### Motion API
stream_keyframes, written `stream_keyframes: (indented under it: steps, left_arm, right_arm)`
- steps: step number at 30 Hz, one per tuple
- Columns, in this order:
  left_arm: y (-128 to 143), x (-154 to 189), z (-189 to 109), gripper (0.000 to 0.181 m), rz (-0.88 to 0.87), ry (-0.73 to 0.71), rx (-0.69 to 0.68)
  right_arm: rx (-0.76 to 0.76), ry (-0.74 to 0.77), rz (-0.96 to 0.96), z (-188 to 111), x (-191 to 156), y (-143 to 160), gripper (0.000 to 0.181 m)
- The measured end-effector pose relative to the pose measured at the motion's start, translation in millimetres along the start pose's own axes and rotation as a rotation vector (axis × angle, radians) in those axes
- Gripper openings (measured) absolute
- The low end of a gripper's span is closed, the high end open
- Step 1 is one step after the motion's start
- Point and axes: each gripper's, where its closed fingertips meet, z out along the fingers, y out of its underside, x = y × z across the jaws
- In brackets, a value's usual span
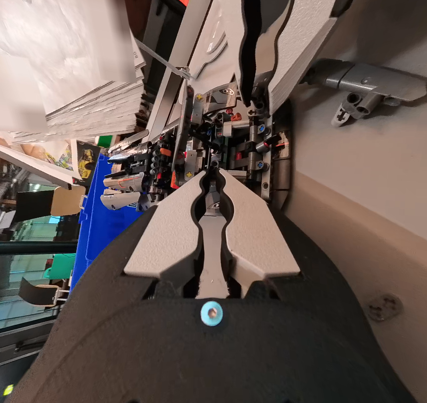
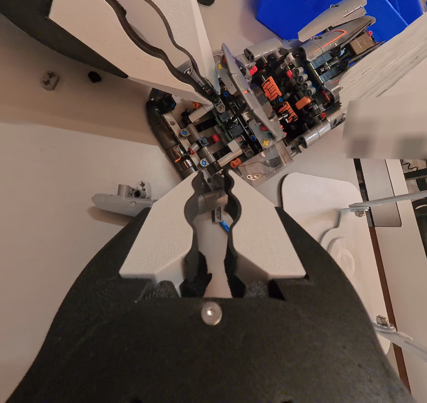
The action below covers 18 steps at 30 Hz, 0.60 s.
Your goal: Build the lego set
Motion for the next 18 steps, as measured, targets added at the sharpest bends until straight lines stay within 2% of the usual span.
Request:
stream_keyframes:
  steps: [10, 18]
  left_arm:
    - [-18.1, 11.6, -17.1, 0.001, 0.116, 0.027, 0.103]
    - [-34.5, 34.8, -30.4, 0.000, 0.190, 0.109, 0.195]
  right_arm:
    - [-0.023, 0.002, -0.031, 2.5, -2.4, 4.7, 0.010]
    - [-0.022, -0.007, -0.012, 1.6, -0.6, 7.6, 0.009]
